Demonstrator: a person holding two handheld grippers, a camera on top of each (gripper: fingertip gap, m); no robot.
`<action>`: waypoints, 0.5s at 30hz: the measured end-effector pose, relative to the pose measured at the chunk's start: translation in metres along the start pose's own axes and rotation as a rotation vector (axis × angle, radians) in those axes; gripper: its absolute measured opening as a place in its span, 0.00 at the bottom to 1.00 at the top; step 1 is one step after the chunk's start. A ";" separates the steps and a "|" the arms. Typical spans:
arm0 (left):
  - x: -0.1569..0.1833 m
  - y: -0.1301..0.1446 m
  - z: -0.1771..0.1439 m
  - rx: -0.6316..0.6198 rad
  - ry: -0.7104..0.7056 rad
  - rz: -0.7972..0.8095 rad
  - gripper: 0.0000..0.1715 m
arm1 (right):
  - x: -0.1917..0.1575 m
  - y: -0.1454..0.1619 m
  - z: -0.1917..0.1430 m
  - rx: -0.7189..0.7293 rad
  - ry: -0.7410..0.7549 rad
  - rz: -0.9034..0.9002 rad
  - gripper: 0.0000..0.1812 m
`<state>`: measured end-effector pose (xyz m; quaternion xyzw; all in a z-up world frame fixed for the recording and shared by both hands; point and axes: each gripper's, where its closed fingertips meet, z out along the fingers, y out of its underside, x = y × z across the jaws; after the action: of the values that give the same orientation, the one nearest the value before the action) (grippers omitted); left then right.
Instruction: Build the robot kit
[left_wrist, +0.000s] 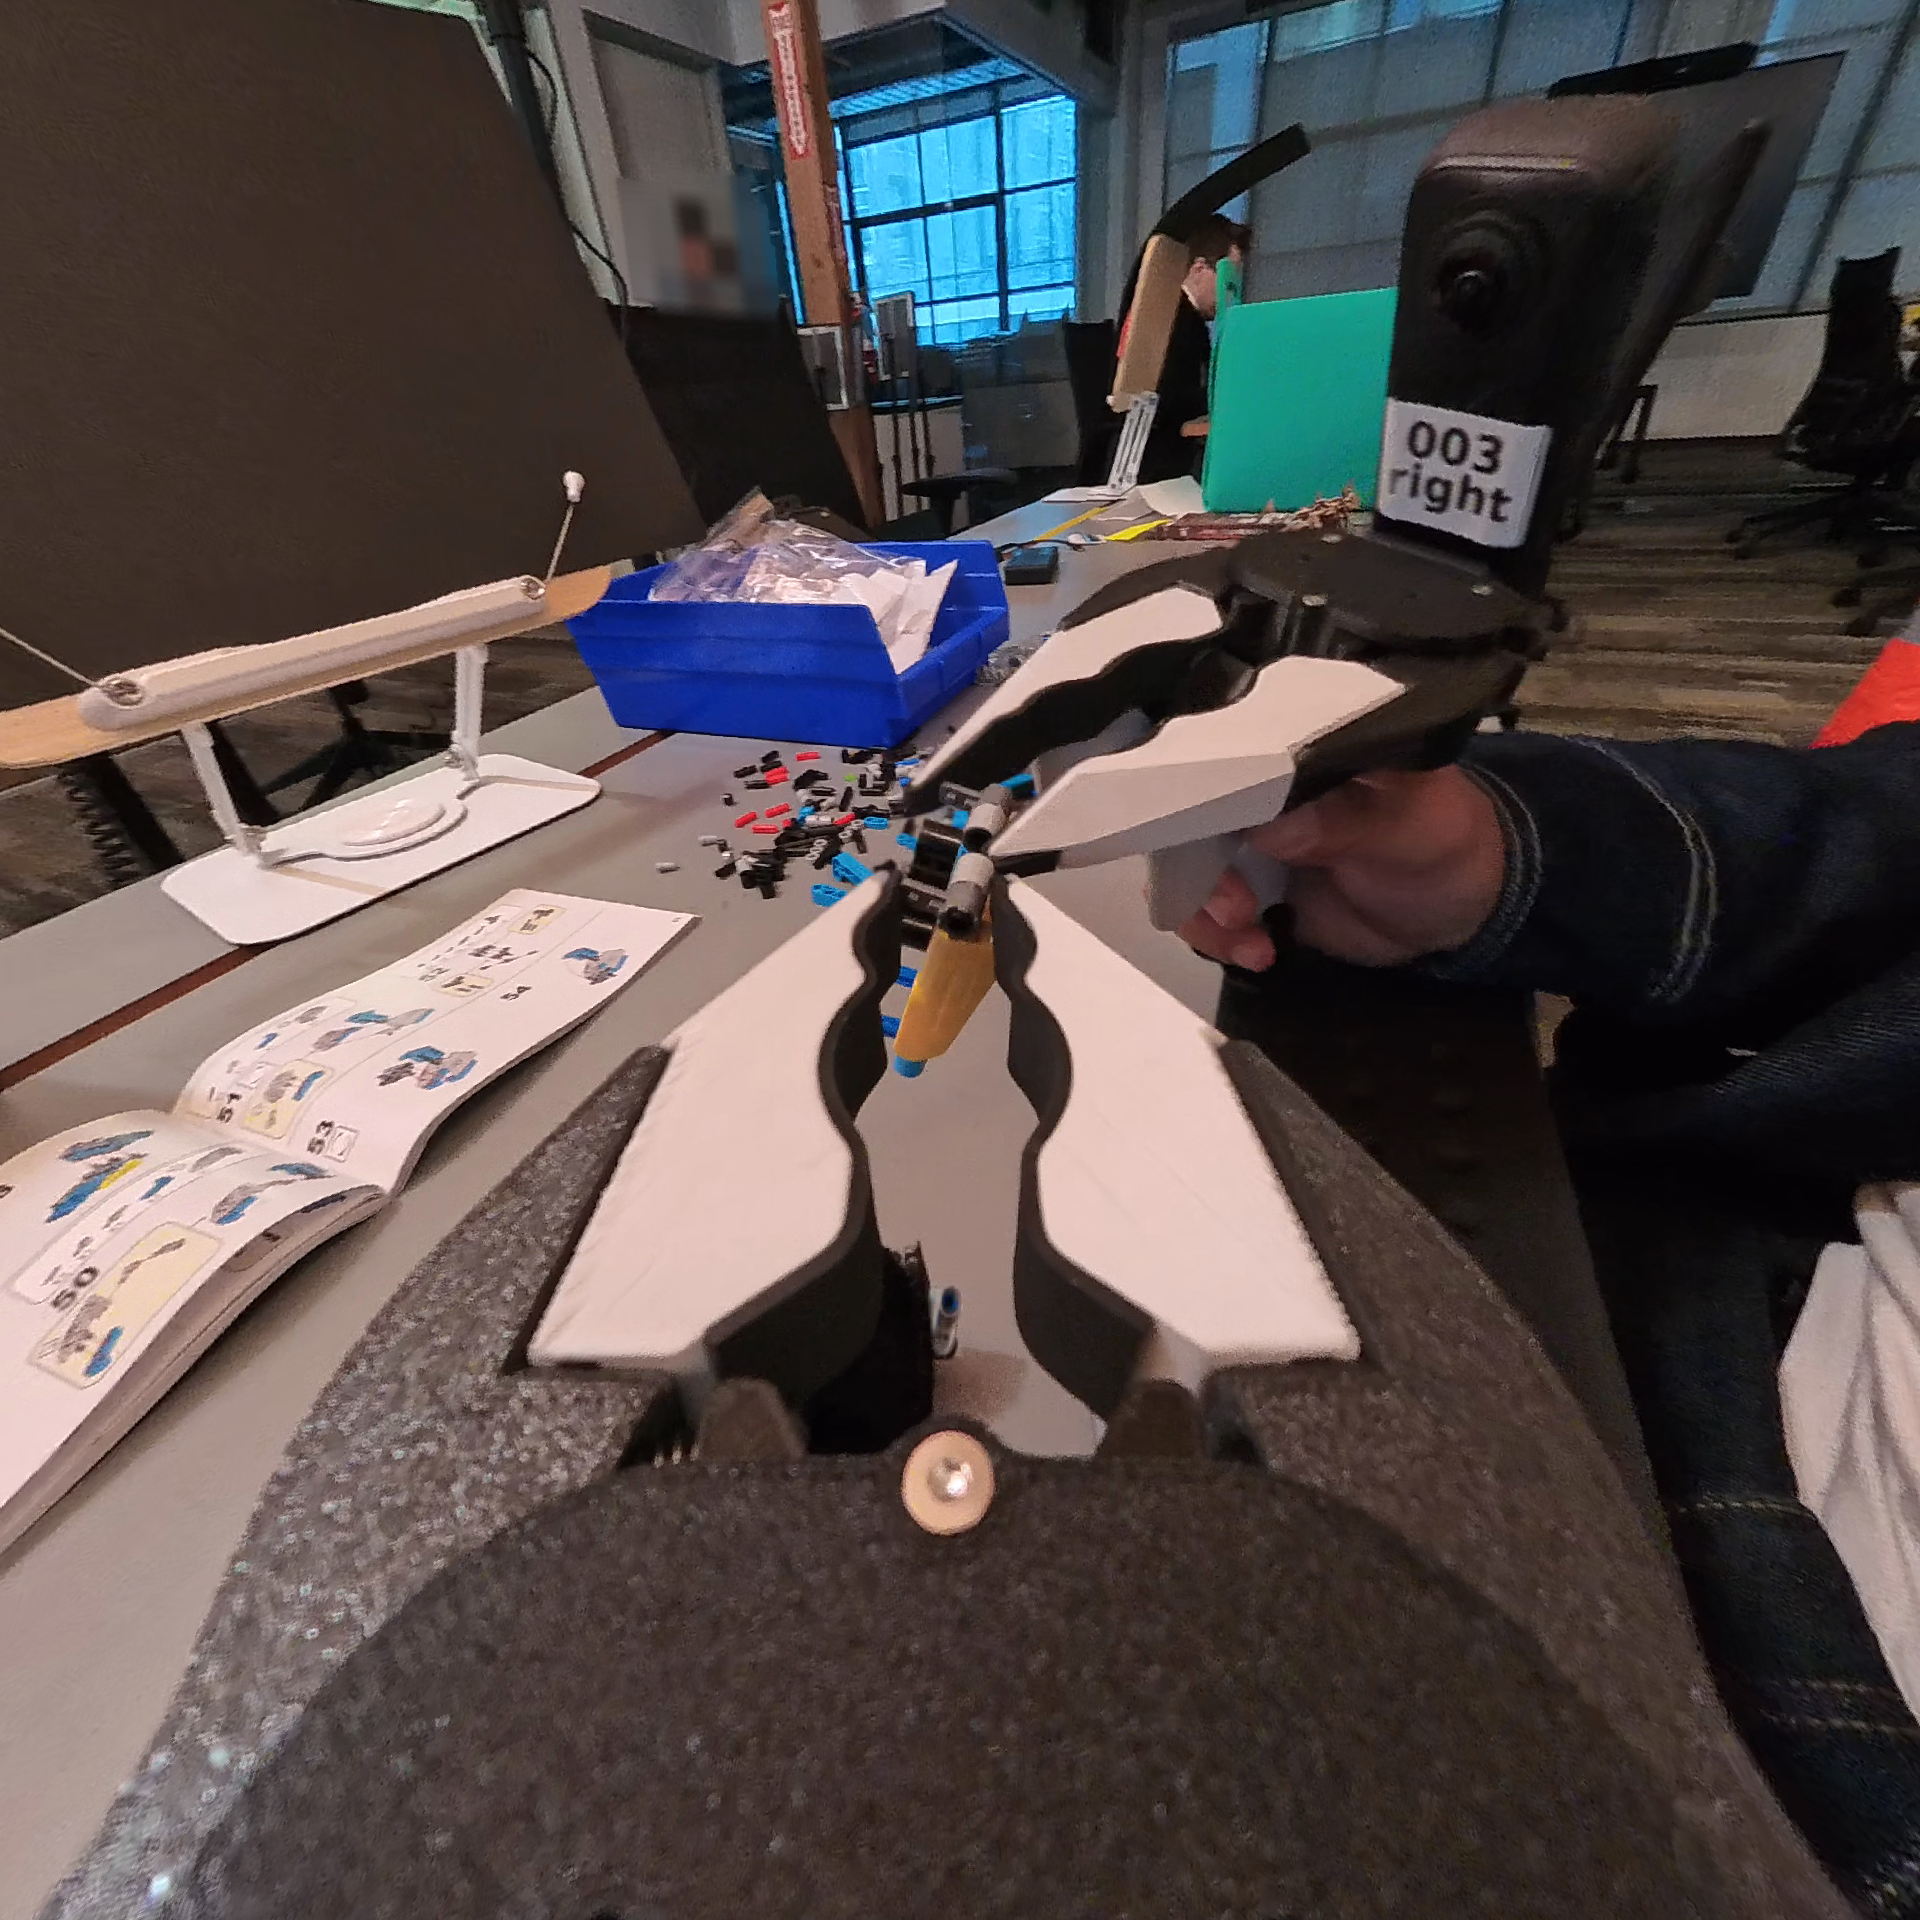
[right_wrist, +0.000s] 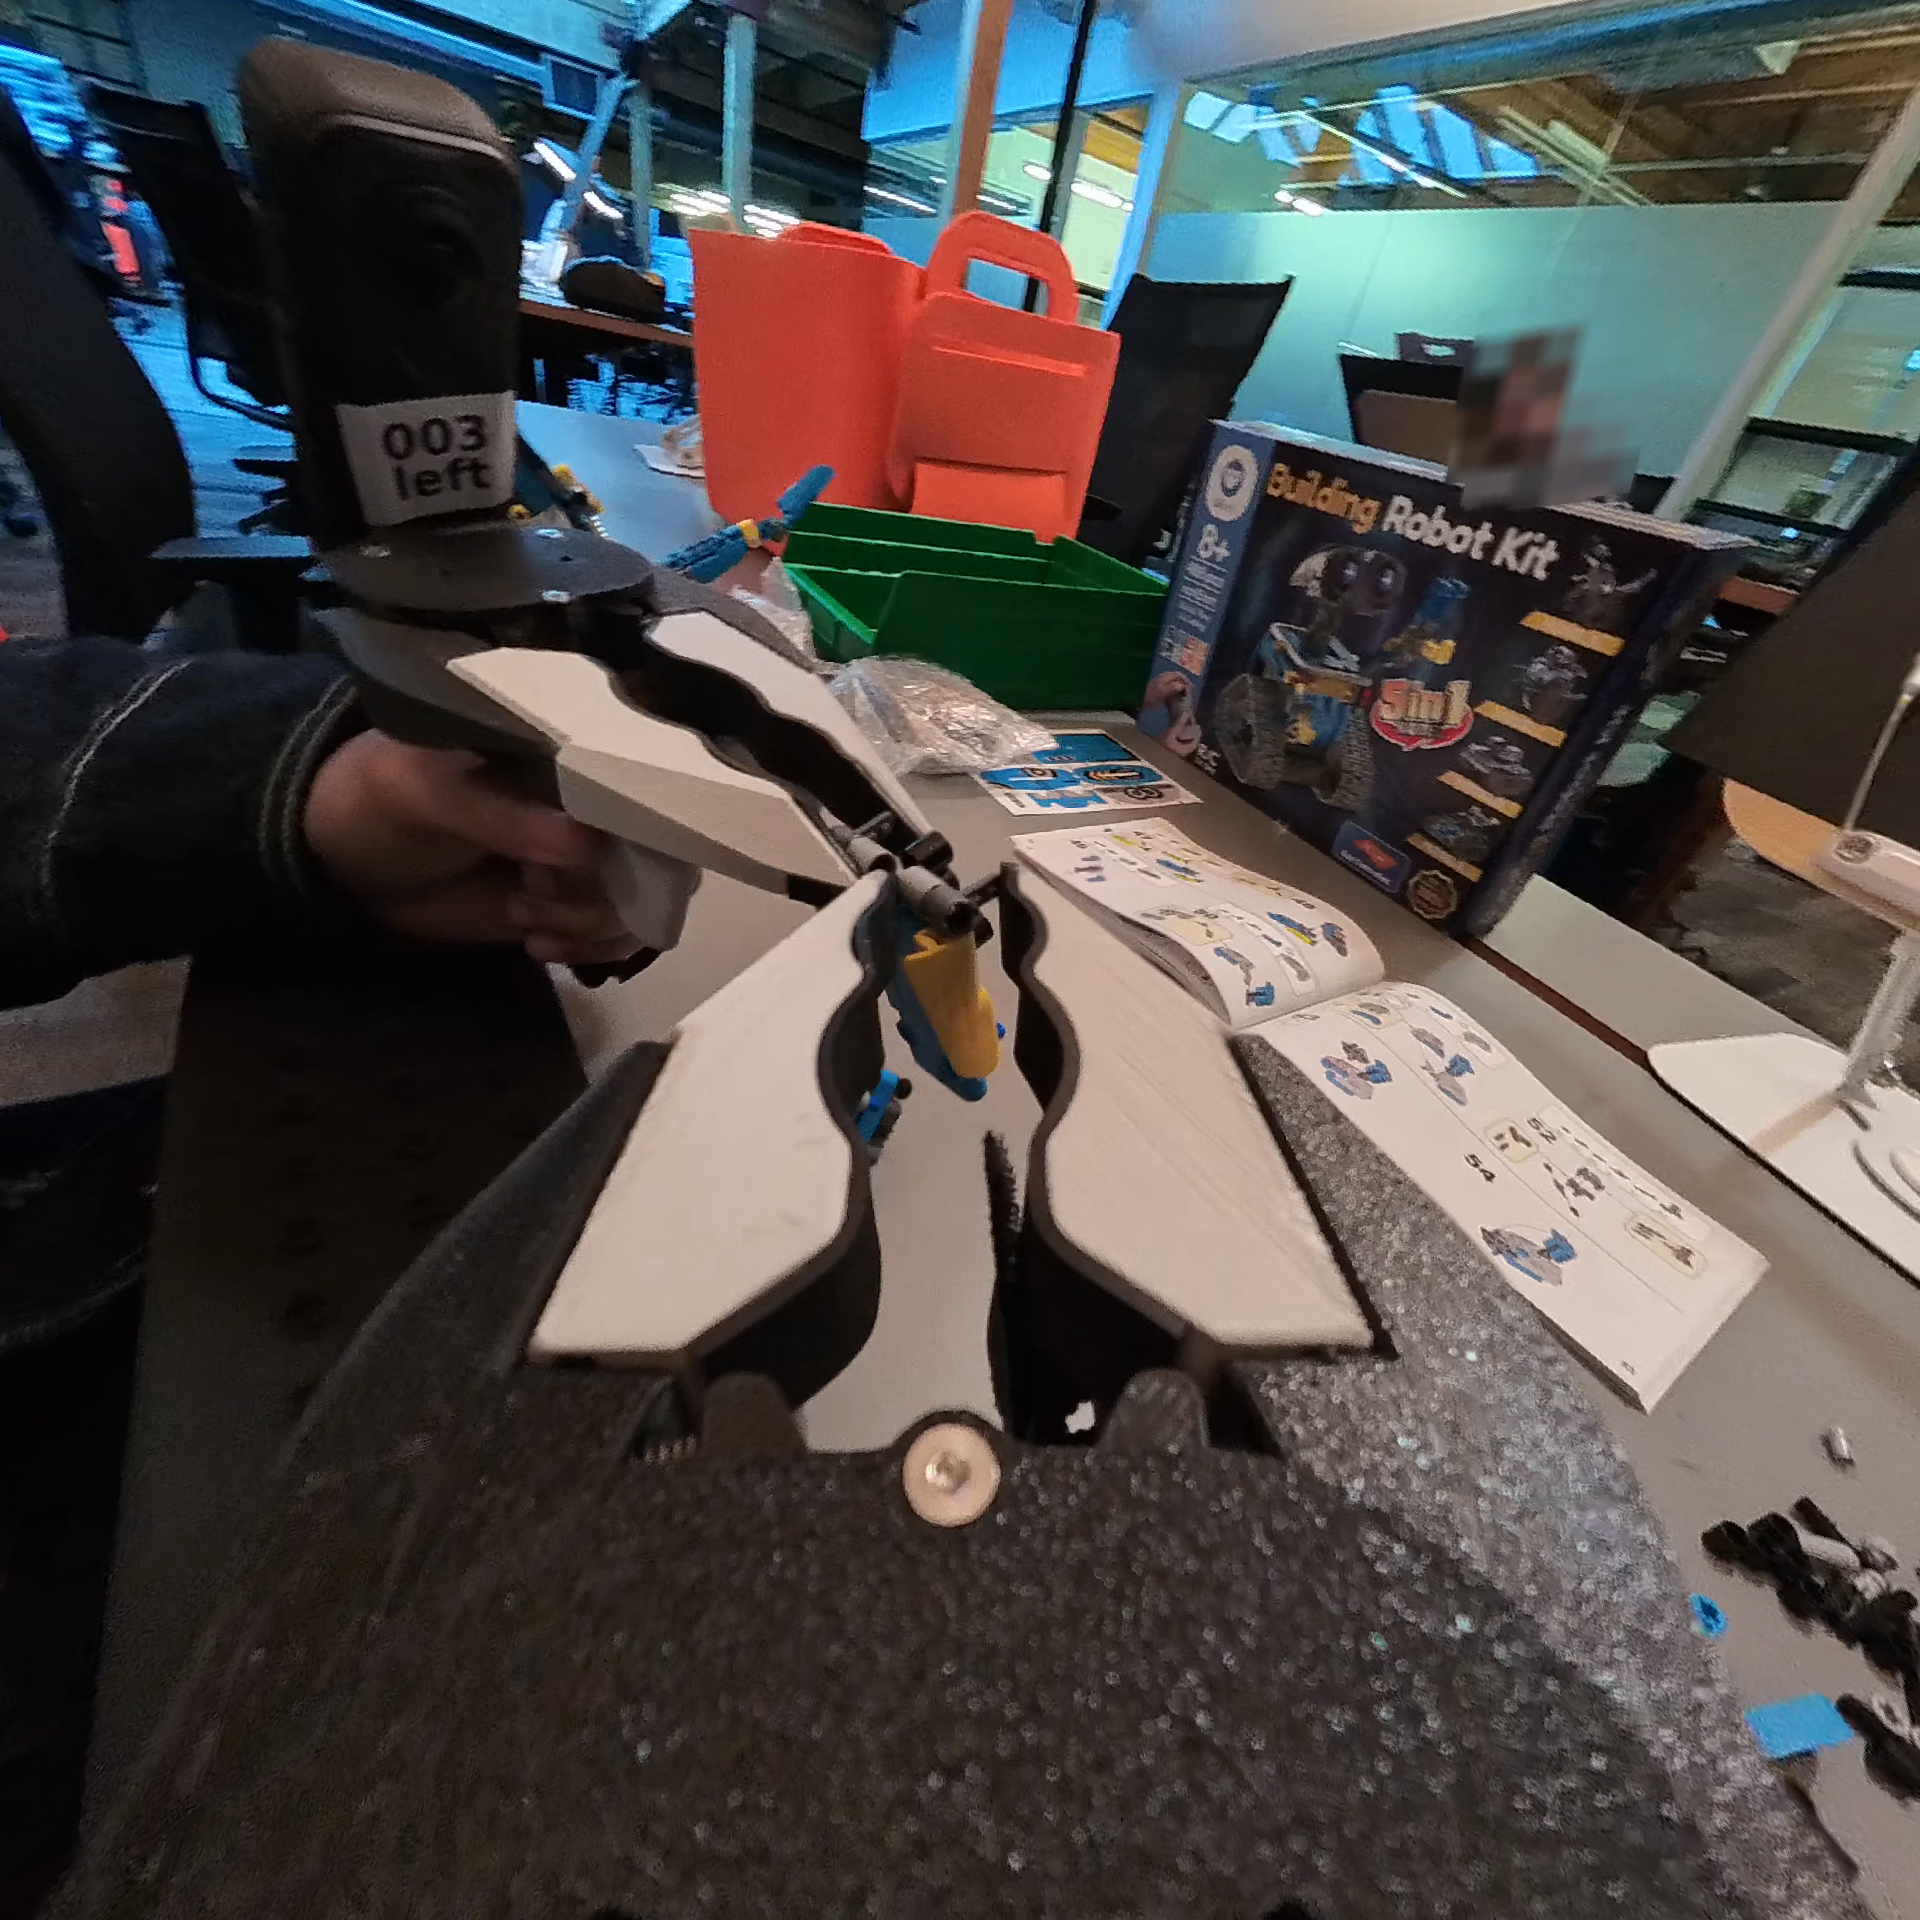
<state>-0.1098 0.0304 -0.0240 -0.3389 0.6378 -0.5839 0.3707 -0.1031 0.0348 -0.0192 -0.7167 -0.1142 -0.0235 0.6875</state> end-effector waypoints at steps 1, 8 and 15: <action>-0.001 -0.001 -0.001 0.007 -0.005 -0.007 0.10 | 0.001 -0.001 0.001 0.001 0.020 0.008 0.10; -0.002 -0.002 -0.002 0.021 0.010 -0.021 0.10 | 0.001 -0.002 0.003 0.019 -0.002 0.057 0.10; 0.003 -0.003 -0.002 0.023 0.038 -0.013 0.09 | -0.002 0.001 0.001 0.030 -0.085 0.100 0.10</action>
<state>-0.1130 0.0289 -0.0216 -0.3275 0.6359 -0.5999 0.3584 -0.1051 0.0354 -0.0201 -0.7116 -0.1077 0.0428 0.6929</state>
